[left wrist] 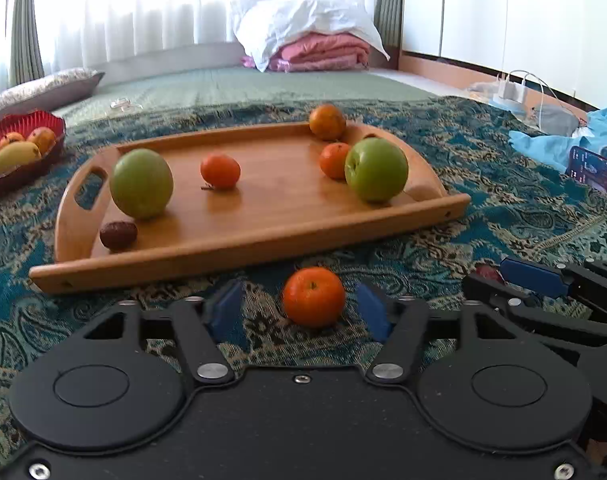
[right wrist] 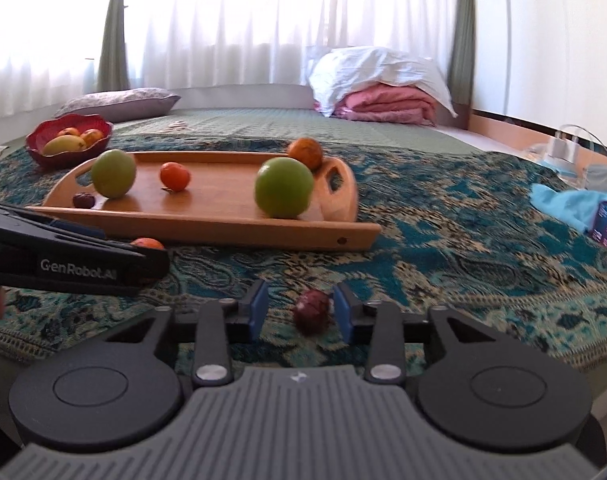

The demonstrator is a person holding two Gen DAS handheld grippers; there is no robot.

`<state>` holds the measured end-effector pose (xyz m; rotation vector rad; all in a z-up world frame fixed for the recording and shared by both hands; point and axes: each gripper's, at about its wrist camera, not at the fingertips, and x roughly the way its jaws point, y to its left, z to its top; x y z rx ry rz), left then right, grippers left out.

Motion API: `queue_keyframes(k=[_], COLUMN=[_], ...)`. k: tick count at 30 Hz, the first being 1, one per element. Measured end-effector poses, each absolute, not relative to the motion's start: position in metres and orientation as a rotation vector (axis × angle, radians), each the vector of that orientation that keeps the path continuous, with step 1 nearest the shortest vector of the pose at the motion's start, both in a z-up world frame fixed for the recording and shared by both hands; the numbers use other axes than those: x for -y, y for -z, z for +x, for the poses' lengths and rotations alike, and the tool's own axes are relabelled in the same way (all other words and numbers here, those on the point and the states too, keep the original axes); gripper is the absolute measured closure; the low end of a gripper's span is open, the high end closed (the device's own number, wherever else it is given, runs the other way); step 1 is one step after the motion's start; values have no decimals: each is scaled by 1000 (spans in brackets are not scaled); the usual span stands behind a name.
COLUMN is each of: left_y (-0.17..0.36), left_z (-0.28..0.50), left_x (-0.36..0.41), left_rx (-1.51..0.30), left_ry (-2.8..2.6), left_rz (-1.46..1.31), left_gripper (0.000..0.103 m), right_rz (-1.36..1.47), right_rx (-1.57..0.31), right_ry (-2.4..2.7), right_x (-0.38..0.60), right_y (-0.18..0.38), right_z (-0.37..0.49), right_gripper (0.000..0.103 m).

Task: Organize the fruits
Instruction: 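Move the left tool to a mandarin while the right tool approaches a dark red date, then close the left tool on the mandarin while the right tool grasps the date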

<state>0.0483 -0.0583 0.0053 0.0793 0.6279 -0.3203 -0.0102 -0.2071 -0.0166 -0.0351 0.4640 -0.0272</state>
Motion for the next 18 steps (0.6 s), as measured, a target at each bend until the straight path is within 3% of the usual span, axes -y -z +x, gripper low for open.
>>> queue_keyframes(k=[3,18], left_y=[-4,-1], left_z=[50,54], left_x=[57,62], left_rx=[-643,-668], left_ry=[325,328], left_rz=[68,56], left_gripper=[50,56], right_rz=[-12,21], right_rx=[-473,-478], right_ry=[44,23], right_x=[211,216], right_y=[19,21], right_z=[-12,-11], right_gripper=[70,75])
